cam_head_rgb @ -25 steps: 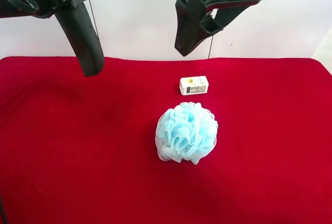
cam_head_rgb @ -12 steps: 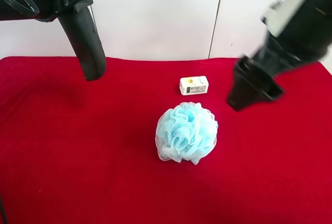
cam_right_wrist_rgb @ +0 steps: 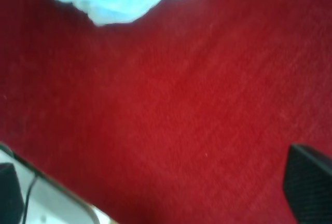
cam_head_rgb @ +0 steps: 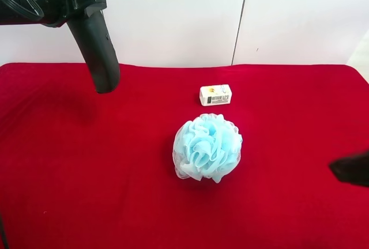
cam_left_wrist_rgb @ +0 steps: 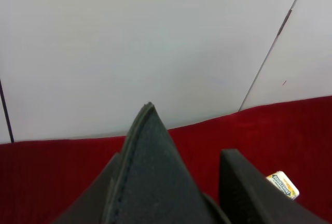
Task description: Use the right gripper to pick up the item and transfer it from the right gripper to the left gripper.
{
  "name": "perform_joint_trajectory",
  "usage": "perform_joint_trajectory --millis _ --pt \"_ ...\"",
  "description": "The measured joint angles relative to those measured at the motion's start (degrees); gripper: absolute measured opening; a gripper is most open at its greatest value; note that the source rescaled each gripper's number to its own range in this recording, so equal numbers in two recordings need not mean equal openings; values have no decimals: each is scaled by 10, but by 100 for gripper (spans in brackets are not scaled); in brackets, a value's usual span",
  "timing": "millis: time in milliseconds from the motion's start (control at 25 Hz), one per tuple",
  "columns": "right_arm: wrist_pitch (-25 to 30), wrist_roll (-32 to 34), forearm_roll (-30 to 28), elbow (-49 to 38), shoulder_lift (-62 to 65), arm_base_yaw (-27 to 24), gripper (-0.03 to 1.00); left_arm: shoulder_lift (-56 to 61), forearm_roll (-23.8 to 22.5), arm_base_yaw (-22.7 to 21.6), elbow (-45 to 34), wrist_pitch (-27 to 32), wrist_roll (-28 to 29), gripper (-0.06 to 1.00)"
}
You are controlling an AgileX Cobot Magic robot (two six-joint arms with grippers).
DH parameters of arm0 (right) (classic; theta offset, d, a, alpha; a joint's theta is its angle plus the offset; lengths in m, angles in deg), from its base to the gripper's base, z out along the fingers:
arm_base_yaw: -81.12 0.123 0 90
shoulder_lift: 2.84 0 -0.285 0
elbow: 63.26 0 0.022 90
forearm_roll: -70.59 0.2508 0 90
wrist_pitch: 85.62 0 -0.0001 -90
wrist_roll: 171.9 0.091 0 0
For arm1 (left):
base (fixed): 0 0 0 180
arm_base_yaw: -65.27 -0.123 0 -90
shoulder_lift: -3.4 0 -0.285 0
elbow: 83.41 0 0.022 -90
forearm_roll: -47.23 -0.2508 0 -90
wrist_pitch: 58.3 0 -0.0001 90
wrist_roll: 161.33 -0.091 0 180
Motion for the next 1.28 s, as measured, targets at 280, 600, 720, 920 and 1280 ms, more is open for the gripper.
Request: perform_joint_trajectory --millis 280,600,720,920,1280 --pt "-8 22 3 -97 217 2 100 0 0 0 0 3 0 0" --pt "-34 32 14 -142 343 2 100 0 -2 0 0 3 -2 0" --pt "-34 32 14 -144 348 2 100 0 -2 0 0 5 -12 0" --pt "-36 32 14 -144 349 2 100 0 -2 0 0 22 -17 0" --pt "-37 32 16 -144 376 -122 100 -4 -2 -70 0 136 -17 0"
